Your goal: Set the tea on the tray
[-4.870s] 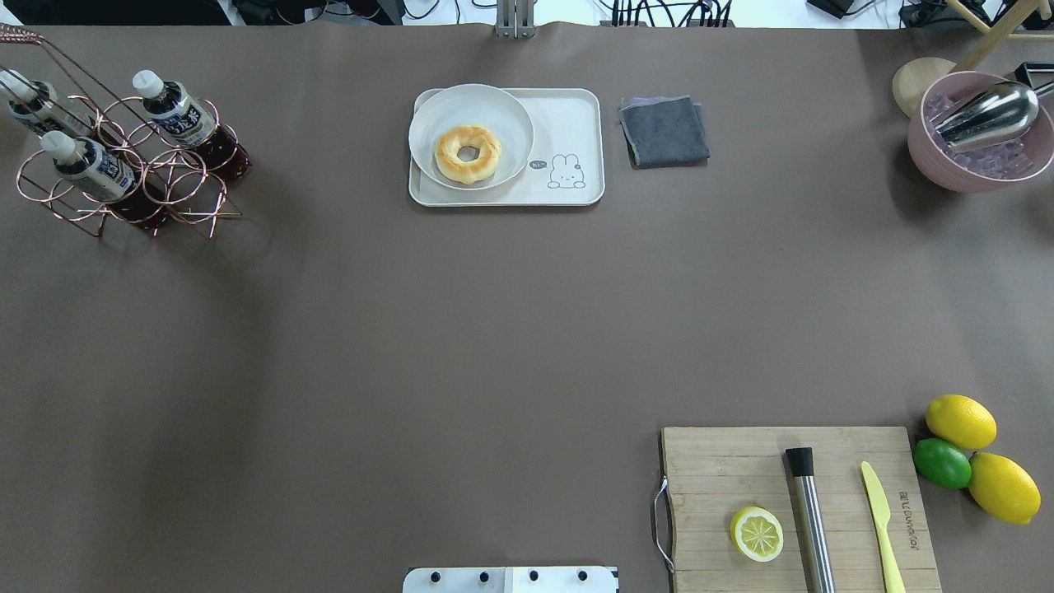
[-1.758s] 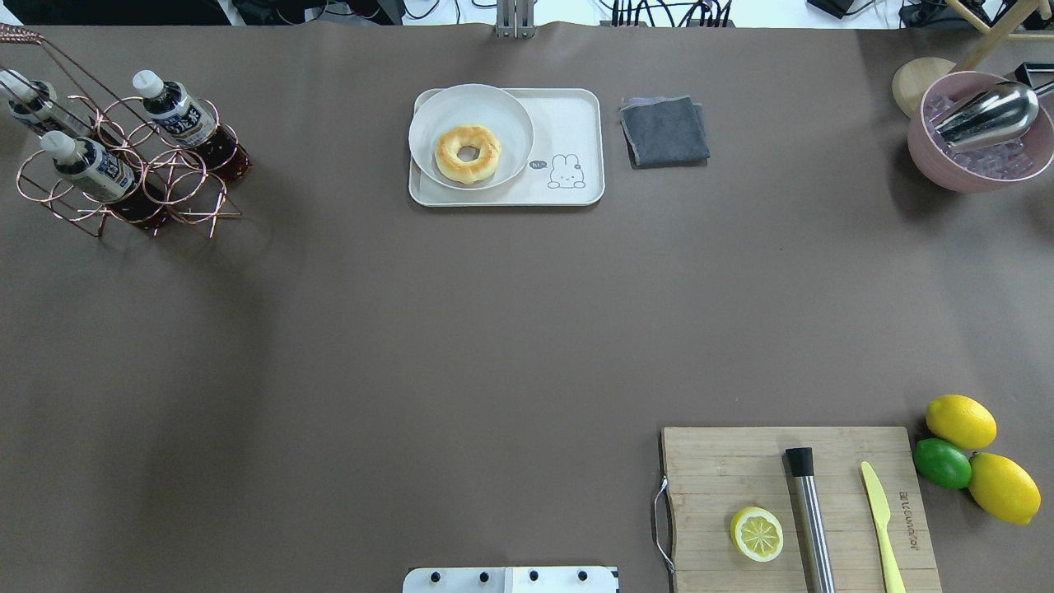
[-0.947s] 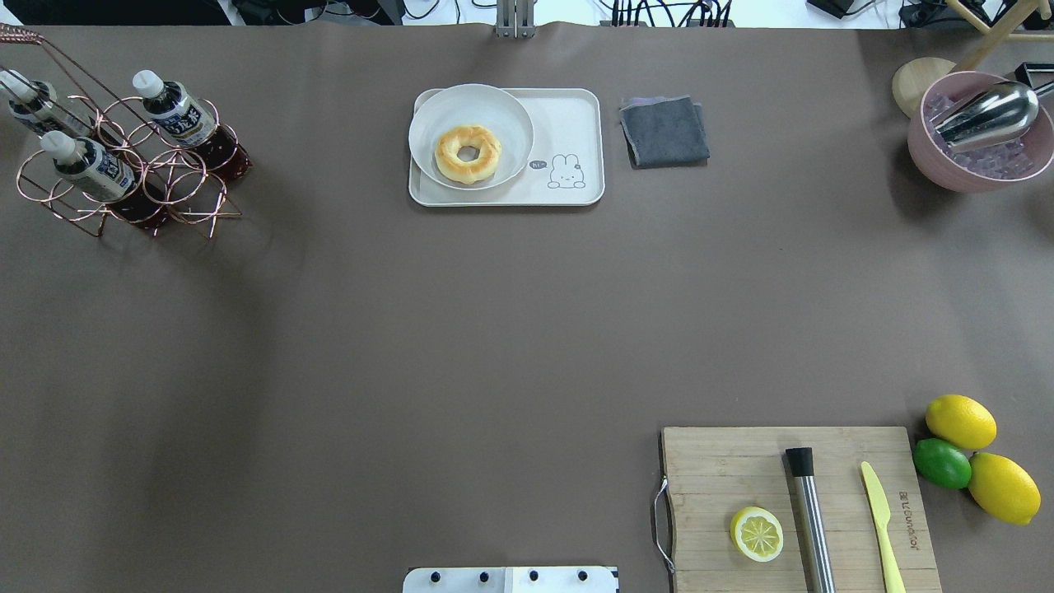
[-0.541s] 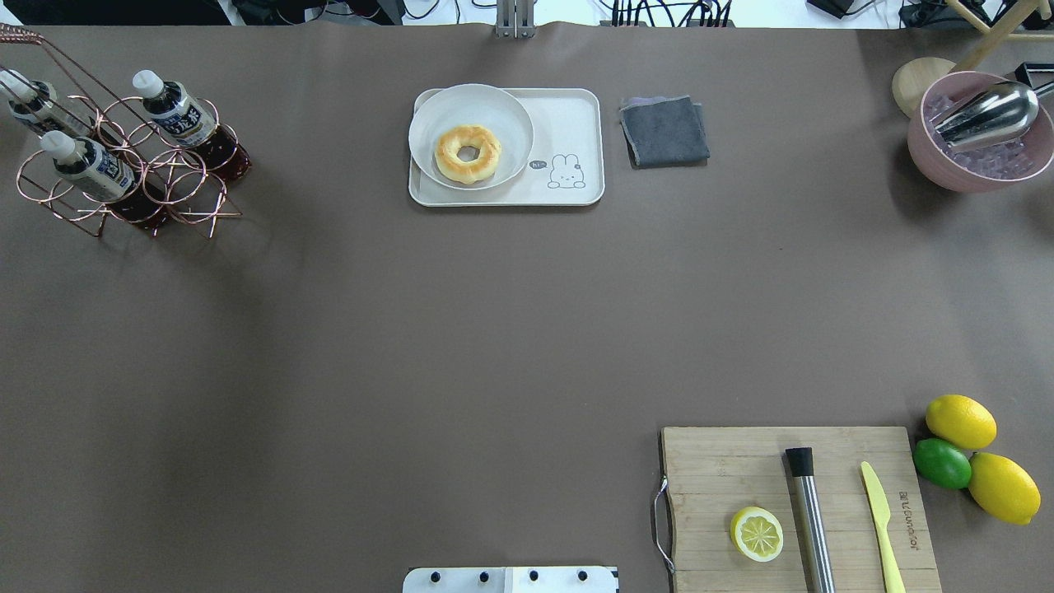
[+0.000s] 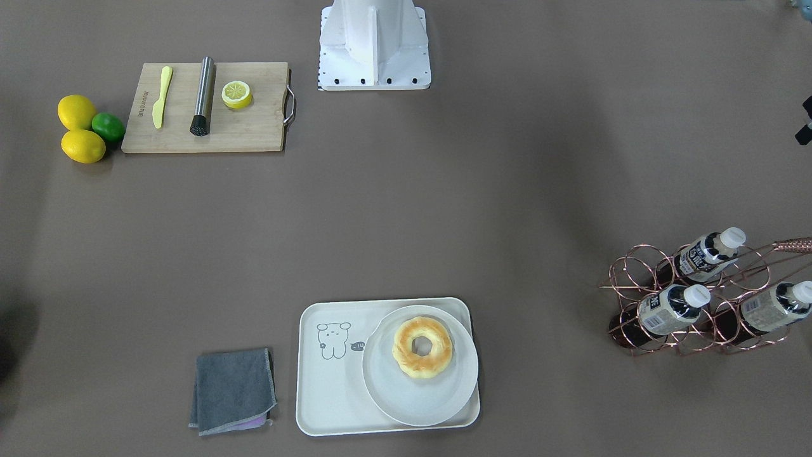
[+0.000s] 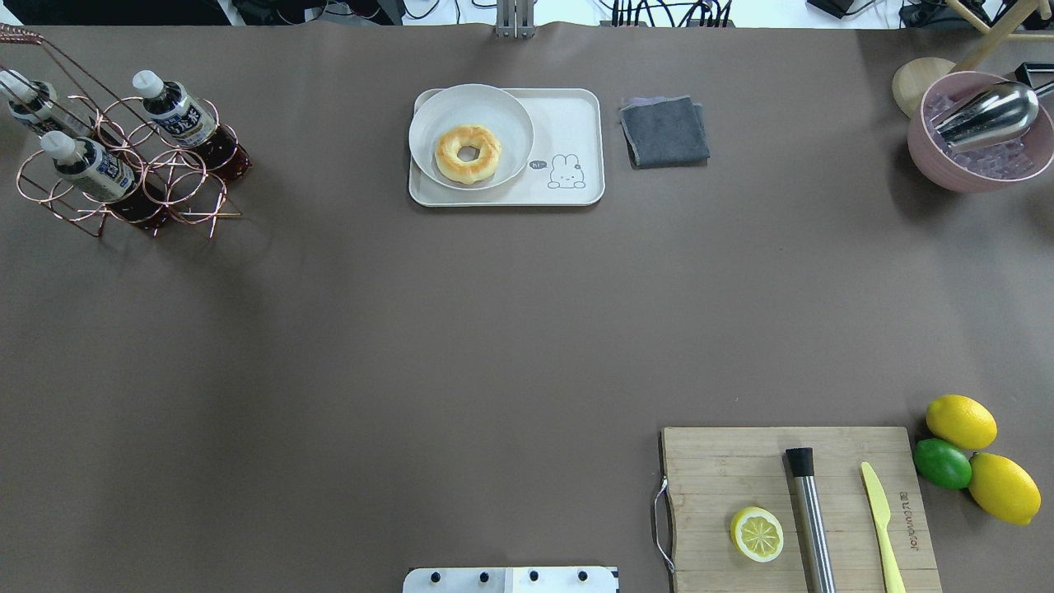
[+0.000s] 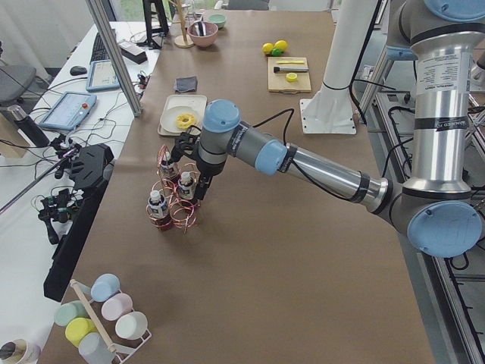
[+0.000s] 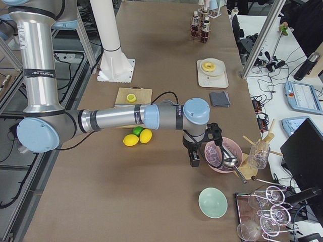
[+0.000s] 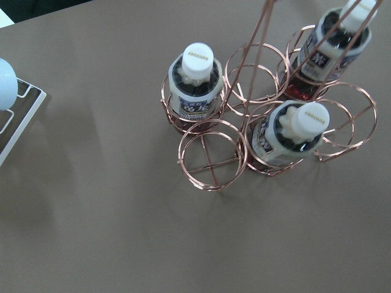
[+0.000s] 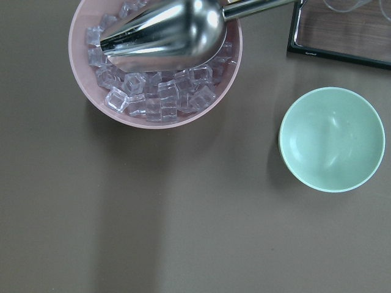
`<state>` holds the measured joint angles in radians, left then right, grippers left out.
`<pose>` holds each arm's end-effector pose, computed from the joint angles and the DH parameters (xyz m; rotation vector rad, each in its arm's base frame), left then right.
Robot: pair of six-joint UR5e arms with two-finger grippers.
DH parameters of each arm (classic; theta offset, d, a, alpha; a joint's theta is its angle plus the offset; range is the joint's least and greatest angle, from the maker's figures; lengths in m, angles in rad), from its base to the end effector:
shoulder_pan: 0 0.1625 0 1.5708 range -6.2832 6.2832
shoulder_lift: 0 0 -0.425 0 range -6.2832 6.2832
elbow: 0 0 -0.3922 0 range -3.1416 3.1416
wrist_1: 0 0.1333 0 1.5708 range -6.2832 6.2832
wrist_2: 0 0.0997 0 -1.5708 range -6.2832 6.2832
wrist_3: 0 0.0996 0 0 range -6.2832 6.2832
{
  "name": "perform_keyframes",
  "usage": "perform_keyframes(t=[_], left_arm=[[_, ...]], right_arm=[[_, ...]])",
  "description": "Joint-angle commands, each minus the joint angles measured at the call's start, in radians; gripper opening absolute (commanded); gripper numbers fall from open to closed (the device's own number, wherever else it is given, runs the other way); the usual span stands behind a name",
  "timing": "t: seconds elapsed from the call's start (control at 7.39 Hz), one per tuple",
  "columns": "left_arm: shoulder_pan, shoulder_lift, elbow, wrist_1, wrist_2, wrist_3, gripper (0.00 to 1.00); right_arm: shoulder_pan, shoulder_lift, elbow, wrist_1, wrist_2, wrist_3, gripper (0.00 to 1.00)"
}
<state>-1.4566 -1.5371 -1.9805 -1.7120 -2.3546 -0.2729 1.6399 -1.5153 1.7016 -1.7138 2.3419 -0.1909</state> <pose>-0.0088 -0.4761 0.4553 0.3332 0.8444 0.0550 0.0991 -0.5061 0.5812 0.1408 -0.7597 -0.1324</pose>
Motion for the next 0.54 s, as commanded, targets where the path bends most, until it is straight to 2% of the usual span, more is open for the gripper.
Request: perform_keyframes(t=[0.0, 0.14, 0.27, 0.41], left_arm=[[0.116, -0.064, -0.027, -0.187, -0.006, -0.390, 0.98], [0.136, -0.057, 0.000, -0.327, -0.006, -0.390, 0.98], [0.139, -0.072, 0.030, -0.407, -0.005, -0.390, 0.98], [0.150, -0.113, 0.057, -0.402, -0.002, -0.399, 0.98]], right_arm=[[0.003, 0.004, -0.003, -0.001, -0.021, -0.001, 1.00], [0.003, 0.004, -0.003, -0.001, -0.027, 0.004, 1.00], [0.004, 0.004, -0.003, -0.001, -0.033, 0.005, 1.00], [0.014, 0.001, -0.005, 0.000, -0.041, 0.005, 1.00]])
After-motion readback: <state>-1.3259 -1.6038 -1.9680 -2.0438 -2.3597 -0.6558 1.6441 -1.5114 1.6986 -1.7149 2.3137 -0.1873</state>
